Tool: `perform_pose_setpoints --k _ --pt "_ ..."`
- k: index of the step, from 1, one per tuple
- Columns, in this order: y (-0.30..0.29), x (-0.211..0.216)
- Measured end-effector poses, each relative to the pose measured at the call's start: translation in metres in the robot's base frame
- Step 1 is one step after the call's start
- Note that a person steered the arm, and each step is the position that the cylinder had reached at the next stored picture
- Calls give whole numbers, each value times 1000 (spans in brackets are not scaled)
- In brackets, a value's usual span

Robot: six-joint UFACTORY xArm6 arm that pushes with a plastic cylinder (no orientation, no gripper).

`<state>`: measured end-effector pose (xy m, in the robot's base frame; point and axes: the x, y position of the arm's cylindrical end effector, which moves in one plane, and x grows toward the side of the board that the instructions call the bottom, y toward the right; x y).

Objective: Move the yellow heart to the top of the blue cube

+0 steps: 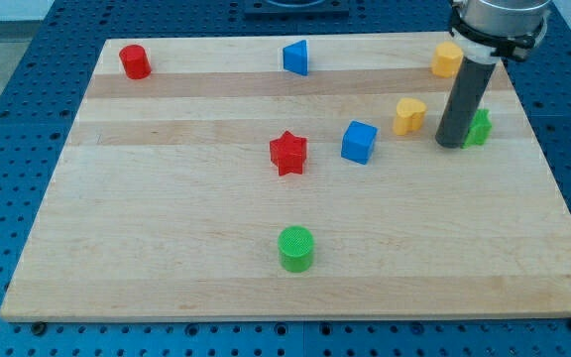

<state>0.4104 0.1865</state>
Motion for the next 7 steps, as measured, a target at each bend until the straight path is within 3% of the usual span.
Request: perform_pose_setpoints --k 1,2,4,7 --pt "0 0" --pt "-4 -32" --pt "-27 -31" --pt "-120 -31"
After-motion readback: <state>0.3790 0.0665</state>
